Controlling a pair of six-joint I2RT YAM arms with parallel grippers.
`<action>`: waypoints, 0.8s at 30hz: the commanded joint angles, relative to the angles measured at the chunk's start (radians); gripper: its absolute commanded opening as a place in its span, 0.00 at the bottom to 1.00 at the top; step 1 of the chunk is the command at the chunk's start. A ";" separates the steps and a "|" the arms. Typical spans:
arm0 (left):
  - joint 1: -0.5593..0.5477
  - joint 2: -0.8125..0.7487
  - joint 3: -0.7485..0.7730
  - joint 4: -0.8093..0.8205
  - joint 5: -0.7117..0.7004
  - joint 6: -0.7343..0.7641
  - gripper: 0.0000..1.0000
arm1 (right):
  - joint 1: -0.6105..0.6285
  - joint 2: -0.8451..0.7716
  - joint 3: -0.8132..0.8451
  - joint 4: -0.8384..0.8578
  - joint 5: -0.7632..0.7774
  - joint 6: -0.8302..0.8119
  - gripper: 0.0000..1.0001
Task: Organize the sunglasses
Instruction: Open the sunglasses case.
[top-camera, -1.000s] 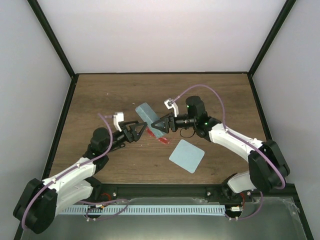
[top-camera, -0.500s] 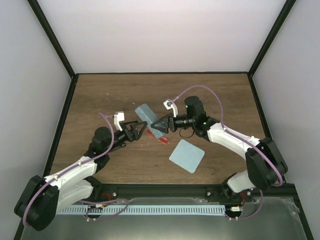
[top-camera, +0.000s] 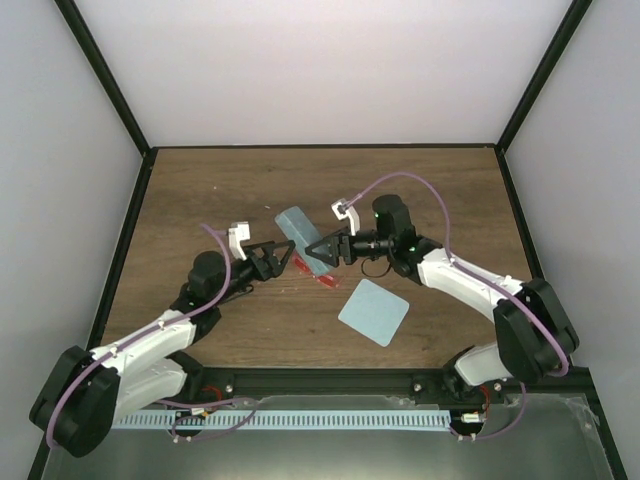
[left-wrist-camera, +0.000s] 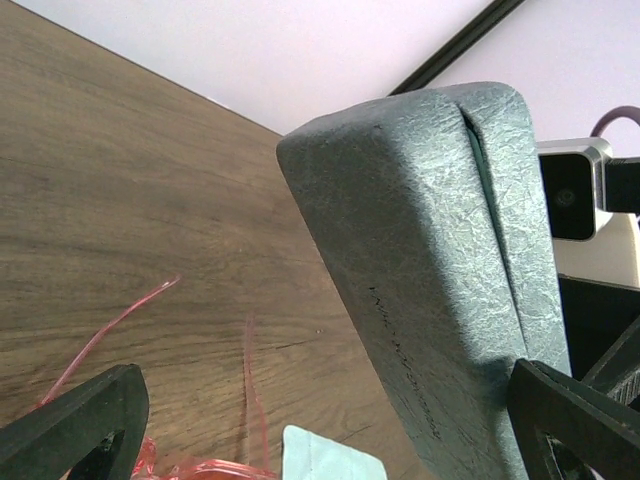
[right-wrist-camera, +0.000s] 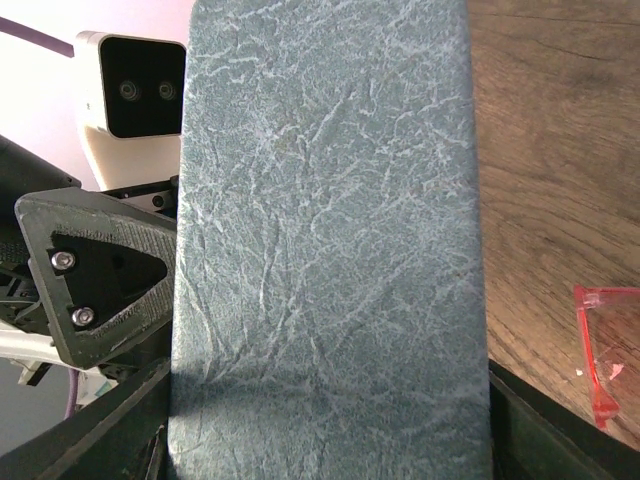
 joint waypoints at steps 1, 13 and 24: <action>0.008 0.022 0.011 -0.102 -0.092 0.009 1.00 | 0.013 -0.078 0.013 0.108 -0.126 0.002 0.53; 0.008 -0.031 0.002 -0.027 0.016 0.006 1.00 | 0.013 -0.050 0.023 0.073 -0.074 -0.017 0.53; 0.007 -0.066 -0.025 0.073 0.098 -0.011 1.00 | 0.025 -0.008 0.026 0.097 -0.099 -0.016 0.54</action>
